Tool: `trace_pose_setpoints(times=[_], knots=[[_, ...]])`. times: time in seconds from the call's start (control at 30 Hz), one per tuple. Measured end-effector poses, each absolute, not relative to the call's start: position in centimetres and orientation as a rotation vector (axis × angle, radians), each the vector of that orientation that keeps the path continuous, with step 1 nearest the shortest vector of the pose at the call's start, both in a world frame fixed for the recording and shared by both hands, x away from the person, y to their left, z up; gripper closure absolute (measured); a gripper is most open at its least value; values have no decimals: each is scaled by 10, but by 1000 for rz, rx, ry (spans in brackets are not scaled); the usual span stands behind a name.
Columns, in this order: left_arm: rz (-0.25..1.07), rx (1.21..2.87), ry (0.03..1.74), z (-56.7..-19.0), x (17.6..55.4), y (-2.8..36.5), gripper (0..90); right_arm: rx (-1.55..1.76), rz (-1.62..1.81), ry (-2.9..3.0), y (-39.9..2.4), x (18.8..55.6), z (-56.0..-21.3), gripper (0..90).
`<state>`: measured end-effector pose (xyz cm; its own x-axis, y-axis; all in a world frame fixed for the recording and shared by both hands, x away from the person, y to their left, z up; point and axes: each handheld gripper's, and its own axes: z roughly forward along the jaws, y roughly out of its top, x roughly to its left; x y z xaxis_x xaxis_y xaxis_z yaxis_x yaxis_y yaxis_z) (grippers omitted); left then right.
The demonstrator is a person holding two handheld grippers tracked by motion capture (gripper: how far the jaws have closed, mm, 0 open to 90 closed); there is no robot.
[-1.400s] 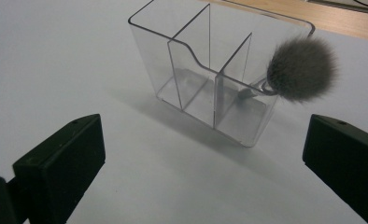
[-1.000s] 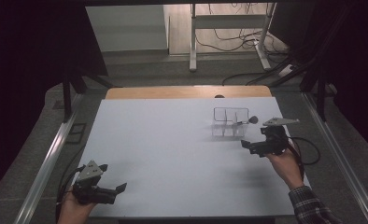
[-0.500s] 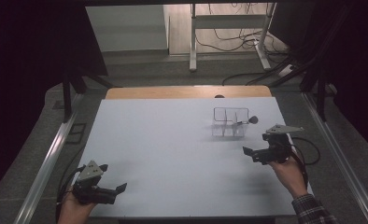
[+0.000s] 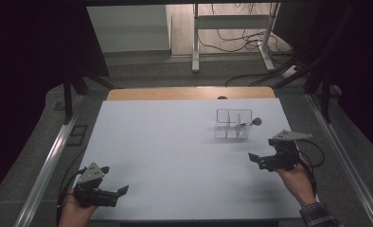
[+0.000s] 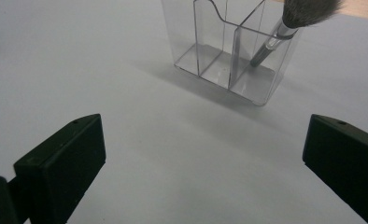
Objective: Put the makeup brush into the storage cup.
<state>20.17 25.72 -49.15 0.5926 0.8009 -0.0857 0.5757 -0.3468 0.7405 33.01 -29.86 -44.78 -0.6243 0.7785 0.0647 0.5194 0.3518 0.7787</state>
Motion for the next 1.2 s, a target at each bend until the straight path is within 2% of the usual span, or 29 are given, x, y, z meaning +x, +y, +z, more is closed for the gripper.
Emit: trace_pose_setpoints(times=[1.2], knots=[[384,2056,1092,-491,202,258,12,1099,1111,2344,-301,299,-447,0]])
